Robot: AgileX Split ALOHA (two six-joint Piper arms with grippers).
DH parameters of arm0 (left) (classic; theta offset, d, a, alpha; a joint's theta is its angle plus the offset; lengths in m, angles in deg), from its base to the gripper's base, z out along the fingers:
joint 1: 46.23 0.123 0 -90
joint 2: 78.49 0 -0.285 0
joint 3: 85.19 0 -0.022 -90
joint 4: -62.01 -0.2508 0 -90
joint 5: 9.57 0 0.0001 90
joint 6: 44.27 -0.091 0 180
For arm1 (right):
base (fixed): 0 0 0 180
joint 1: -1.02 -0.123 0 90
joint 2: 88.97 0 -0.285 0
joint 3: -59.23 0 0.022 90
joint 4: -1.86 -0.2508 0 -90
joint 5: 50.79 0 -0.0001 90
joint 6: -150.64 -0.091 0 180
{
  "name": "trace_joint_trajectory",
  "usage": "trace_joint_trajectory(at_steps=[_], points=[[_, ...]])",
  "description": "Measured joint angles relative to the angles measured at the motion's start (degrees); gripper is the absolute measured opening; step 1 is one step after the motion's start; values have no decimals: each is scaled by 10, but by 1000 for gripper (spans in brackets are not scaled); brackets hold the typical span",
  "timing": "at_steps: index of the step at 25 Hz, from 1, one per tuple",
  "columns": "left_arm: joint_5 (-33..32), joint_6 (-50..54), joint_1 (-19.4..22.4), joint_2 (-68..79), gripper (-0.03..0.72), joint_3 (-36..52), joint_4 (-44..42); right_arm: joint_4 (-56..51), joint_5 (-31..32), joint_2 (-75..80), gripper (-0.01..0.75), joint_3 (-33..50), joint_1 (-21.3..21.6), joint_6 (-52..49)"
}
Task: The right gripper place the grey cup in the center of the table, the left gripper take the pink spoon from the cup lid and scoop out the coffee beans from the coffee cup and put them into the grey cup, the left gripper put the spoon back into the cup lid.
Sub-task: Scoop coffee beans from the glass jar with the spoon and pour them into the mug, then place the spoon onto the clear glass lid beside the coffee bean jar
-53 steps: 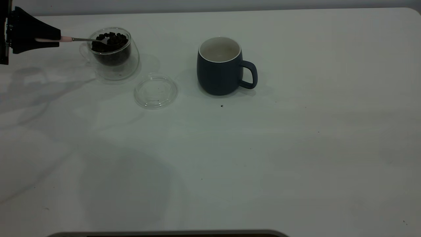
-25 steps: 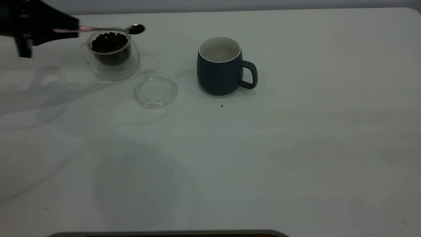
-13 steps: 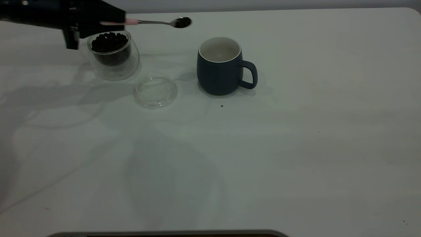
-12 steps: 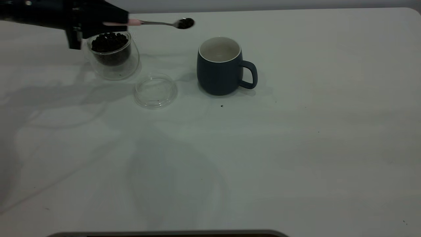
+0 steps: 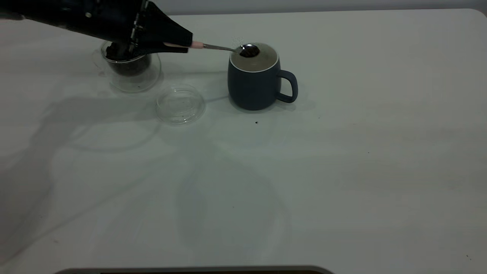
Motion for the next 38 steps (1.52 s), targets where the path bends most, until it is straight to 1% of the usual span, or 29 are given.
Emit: trace_joint_trajectory(at_steps=[5, 18, 21, 25, 28, 31, 35, 38], points=[[19, -62, -1, 0, 127, 0, 7, 0, 0, 0, 457, 0, 0, 0], [17, -295, -1, 0, 127, 0, 9, 0, 0, 0, 457, 0, 0, 0], [10, -330, -1, 0, 127, 0, 9, 0, 0, 0, 457, 0, 0, 0], [-10, -328, 2, -3, 127, 0, 14, 0, 0, 0, 457, 0, 0, 0], [-50, -284, 18, -25, 127, 0, 8, 0, 0, 0, 457, 0, 0, 0], [-73, -239, 58, -71, 127, 0, -26, 0, 0, 0, 457, 0, 0, 0], [-84, -176, 118, -114, 127, 0, -67, 0, 0, 0, 457, 0, 0, 0], [-80, -121, 137, -115, 127, 0, -124, 0, 0, 0, 457, 0, 0, 0]])
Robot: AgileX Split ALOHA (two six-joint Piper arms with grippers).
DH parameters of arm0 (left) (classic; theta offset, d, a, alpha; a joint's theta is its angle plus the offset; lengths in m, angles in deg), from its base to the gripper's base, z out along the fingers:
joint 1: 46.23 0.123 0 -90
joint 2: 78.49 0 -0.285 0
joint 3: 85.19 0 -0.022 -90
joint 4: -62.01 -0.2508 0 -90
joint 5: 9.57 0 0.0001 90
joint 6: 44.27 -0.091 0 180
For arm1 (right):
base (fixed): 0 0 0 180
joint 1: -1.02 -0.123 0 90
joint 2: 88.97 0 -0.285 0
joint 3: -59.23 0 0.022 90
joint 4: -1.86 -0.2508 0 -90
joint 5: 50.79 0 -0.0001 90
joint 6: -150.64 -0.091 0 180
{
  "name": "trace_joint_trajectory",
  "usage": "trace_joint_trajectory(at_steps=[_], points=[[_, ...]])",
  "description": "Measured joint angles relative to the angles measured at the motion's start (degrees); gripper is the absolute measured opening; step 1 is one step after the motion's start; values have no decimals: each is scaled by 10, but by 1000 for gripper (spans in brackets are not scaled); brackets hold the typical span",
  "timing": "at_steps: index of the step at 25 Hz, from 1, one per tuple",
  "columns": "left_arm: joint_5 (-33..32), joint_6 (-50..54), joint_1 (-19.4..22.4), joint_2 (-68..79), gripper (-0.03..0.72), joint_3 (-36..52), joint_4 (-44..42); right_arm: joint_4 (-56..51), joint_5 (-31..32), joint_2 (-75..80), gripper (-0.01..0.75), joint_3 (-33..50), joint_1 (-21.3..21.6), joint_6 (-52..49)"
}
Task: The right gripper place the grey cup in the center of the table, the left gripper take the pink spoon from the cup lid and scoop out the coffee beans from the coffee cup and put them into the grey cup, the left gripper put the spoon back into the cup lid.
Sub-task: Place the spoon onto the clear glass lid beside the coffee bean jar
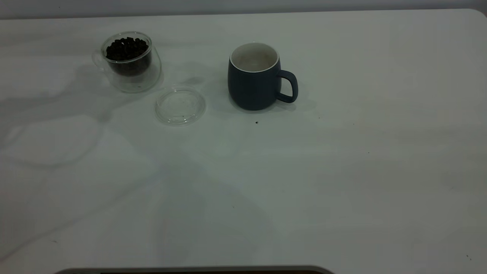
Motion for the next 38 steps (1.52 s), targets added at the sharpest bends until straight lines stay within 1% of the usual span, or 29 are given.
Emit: trace_joint_trajectory(at_steps=[2, 6, 10, 15, 20, 29, 38], points=[[19, 28, 0, 6, 127, 5, -33, 0, 0, 0, 457, 0, 0, 0], [61, 70, -13, 28, 127, 17, -64, 0, 0, -1, 457, 0, 0, 0], [69, 102, -21, 48, 127, 18, -81, 0, 0, -1, 457, 0, 0, 0], [84, 152, -23, 63, 127, 18, -131, 0, 0, -1, 457, 0, 0, 0], [118, 191, -29, 82, 127, 18, -143, 0, 0, -1, 457, 0, 0, 0], [140, 219, -35, 93, 127, 18, -154, 0, 0, -1, 457, 0, 0, 0], [138, 293, -35, 93, 127, 18, -250, 0, 0, -1, 457, 0, 0, 0]])
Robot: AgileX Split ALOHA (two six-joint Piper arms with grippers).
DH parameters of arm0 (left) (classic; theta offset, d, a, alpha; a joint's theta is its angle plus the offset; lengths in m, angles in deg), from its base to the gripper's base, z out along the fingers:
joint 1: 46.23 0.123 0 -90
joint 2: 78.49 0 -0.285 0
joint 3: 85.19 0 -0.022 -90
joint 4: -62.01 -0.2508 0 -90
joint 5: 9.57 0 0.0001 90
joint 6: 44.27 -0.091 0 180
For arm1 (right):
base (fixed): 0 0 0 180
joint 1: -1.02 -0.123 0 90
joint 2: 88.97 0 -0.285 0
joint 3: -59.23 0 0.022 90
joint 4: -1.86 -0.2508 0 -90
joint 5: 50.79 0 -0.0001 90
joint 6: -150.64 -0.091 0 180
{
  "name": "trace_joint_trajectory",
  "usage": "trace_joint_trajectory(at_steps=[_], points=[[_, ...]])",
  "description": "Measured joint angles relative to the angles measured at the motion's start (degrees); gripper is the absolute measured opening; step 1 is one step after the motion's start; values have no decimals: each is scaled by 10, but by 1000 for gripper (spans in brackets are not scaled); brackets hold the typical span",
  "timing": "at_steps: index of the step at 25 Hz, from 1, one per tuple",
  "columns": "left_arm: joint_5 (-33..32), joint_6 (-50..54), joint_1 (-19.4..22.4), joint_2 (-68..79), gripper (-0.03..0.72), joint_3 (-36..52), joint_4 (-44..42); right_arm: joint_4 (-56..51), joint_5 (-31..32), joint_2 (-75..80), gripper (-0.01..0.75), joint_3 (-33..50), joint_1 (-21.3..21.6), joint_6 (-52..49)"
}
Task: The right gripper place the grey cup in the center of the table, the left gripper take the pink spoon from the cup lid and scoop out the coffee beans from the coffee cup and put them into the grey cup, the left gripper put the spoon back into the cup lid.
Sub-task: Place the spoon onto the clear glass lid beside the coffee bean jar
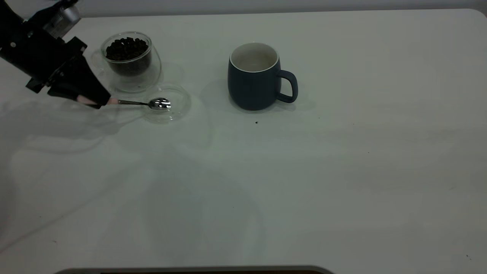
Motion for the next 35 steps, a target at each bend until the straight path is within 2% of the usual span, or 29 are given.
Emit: trace_joint_trajectory(at_steps=[3, 11, 16, 24, 29, 35], points=[[13, 22, 4, 0, 127, 0, -22, 0, 0, 0, 457, 0, 0, 0], [0, 31, 52, -14, 127, 0, -37, 0, 0, 0, 457, 0, 0, 0], [-37, 28, 73, -23, 127, 0, -33, 0, 0, 0, 457, 0, 0, 0], [-85, -9, 74, -22, 127, 0, 34, 0, 0, 0, 457, 0, 0, 0], [-119, -15, 78, 4, 127, 0, 42, 0, 0, 0, 457, 0, 0, 0], [-165, -15, 126, 33, 127, -30, 42, 0, 0, 0, 457, 0, 0, 0]])
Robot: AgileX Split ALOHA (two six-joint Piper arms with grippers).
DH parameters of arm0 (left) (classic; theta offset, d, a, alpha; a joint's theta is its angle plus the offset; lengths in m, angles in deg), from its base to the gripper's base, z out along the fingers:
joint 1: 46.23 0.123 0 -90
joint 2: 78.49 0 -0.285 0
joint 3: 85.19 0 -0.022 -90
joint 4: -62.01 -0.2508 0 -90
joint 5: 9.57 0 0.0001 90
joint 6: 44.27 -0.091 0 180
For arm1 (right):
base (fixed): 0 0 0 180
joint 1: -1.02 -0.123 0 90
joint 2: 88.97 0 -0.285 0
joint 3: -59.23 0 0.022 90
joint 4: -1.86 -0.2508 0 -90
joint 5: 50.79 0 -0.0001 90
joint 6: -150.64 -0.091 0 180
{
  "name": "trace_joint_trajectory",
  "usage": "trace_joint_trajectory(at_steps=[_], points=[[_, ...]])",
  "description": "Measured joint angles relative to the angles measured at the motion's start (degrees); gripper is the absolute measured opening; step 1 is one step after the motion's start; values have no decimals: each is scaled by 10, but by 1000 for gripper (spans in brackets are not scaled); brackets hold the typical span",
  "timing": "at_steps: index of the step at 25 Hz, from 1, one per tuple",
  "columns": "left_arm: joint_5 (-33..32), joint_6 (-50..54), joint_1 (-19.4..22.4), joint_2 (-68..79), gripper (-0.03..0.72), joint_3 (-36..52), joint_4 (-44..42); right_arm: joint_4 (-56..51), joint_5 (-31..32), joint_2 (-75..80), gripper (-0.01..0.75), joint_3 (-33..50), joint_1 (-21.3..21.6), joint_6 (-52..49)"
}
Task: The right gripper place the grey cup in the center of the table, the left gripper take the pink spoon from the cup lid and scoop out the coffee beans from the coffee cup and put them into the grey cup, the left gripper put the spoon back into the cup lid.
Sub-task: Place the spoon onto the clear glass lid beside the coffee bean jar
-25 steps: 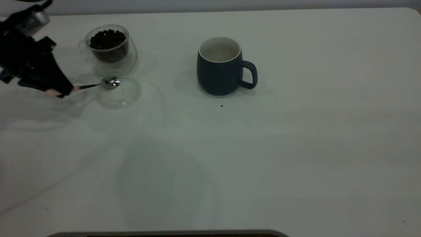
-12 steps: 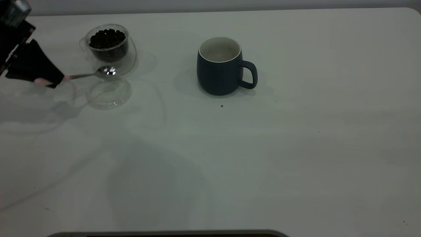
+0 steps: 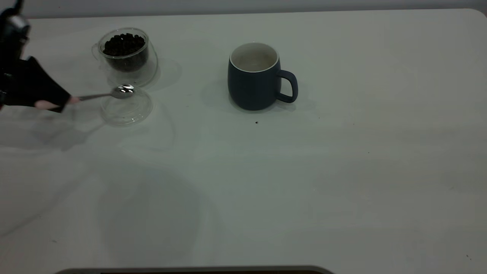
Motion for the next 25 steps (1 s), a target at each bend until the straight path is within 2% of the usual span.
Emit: trace_joint_trajectory(at_steps=[5, 14, 25], points=[[-18, 8, 34, 17, 127, -33, 0, 0, 0, 0, 457, 0, 0, 0], [-28, 33, 34, 111, 127, -112, 28, 0, 0, 0, 457, 0, 0, 0], [-28, 35, 27, 115, 127, -123, 36, 0, 0, 0, 457, 0, 0, 0]])
